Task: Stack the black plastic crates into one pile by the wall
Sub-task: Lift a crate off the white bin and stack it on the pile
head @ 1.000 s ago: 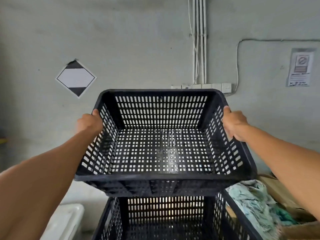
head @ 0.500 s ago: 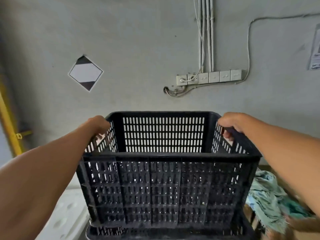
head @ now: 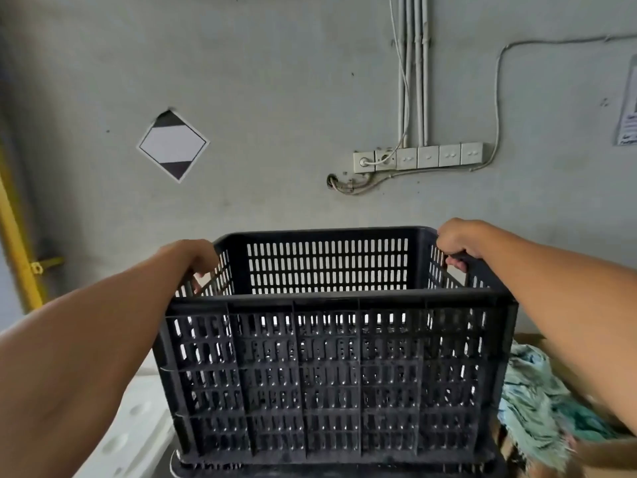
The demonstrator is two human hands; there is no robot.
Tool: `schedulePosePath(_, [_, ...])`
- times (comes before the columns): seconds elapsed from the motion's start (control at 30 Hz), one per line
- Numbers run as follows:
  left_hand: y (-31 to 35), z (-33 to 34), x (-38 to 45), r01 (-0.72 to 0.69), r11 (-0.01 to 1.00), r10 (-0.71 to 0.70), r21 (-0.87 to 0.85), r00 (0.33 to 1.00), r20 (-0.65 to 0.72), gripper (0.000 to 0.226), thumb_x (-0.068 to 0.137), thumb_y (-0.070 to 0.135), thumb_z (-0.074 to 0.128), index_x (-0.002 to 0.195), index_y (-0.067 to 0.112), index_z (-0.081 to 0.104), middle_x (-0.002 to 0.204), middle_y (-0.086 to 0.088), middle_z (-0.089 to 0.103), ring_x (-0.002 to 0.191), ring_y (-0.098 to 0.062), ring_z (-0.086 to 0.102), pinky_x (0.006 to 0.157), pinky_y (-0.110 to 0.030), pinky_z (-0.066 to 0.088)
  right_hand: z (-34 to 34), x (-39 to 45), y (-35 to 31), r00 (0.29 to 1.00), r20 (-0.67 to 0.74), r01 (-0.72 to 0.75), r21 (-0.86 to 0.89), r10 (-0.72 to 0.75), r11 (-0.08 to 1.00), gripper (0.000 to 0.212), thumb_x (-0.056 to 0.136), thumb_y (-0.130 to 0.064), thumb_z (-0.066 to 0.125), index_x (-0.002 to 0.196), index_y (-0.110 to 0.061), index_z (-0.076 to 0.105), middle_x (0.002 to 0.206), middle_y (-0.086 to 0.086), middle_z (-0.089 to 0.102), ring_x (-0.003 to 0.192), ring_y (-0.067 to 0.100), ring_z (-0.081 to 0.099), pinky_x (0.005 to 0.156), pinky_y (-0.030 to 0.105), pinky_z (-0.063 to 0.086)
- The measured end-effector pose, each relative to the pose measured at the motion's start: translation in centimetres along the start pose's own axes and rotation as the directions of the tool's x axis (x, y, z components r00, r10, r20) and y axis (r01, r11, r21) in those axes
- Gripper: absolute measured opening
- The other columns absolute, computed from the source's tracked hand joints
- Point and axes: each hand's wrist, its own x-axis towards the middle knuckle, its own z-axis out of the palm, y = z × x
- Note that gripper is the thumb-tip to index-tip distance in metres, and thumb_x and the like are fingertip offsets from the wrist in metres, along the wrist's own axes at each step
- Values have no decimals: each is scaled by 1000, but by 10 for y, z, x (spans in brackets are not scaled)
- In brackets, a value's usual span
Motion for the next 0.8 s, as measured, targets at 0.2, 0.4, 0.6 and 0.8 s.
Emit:
schedulePosePath(0.2, [-13,9,7,-58,998,58,37,998,3,29,88,-5,39,110,-6,58,108,-25,67,79,-38,75,78,-54,60,8,1,5,997,-67,-33,38,36,999,42,91,7,36,129,12,55,91,30,73,67,31,60,89,40,55])
schedulePosePath(0.4, [-17,-1,-7,-35,996,36,85,999,-3,37,91,2,60,127,-3,58,120,-14,65,102,-31,65,92,-40,54,-5,-11,10,1000,-28,0,38,1,999,49,97,3,28,145,-4,35,46,15,55,29,21,46,44,23,44])
schedulePosePath(0.6, [-18,3,-20,-47,998,49,35,998,-45,35,91,-3,51,125,-3,50,122,-23,61,100,-33,59,79,-36,46,4,-15,9,1000,12,-7,-57,7,998,34,94,-8,47,127,2,51,80,20,55,63,28,52,63,37,49])
schedulePosePath(0.8, [-19,5,-25,-75,996,78,38,995,-61,40,88,-5,51,128,-4,50,125,-24,60,108,-34,59,84,-37,46,4,-25,7,999,-32,30,-234,-39,972,40,97,-2,39,136,3,44,88,22,63,58,25,56,44,29,45])
